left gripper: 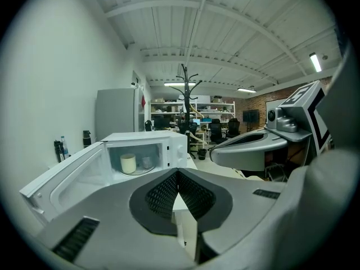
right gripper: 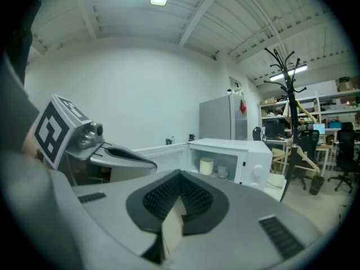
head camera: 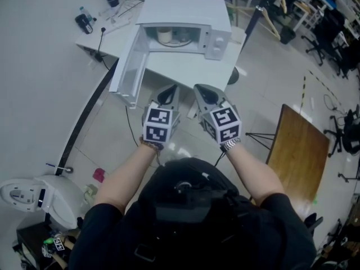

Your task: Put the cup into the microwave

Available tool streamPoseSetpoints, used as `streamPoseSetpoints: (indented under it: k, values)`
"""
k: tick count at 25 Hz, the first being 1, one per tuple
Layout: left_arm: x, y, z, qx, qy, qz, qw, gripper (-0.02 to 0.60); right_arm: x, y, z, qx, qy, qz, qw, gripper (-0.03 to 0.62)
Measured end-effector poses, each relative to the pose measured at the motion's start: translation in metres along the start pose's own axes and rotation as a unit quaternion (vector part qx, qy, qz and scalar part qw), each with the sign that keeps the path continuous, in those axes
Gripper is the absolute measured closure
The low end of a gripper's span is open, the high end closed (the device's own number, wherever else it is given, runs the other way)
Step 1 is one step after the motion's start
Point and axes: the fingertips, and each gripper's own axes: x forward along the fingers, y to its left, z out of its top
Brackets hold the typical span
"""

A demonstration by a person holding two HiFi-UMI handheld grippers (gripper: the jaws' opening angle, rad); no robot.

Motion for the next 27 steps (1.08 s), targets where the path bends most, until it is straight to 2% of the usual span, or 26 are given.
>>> streamPoseSetpoints:
  k: [10,27]
  values:
    - [0.007,-0.008,0.001,-0.003,0.006,0.028,0.9996,0.580,-0.004,-0.011,-0.007,-0.006,0.003,0.025,1.000,0.591]
    - [-0.003,0.010,-0.001,0.003,0.005,-0.005,1.0000,0.580,0.006,0.012,-0.001,-0.001,-0.001,-0.007,1.000,0.591]
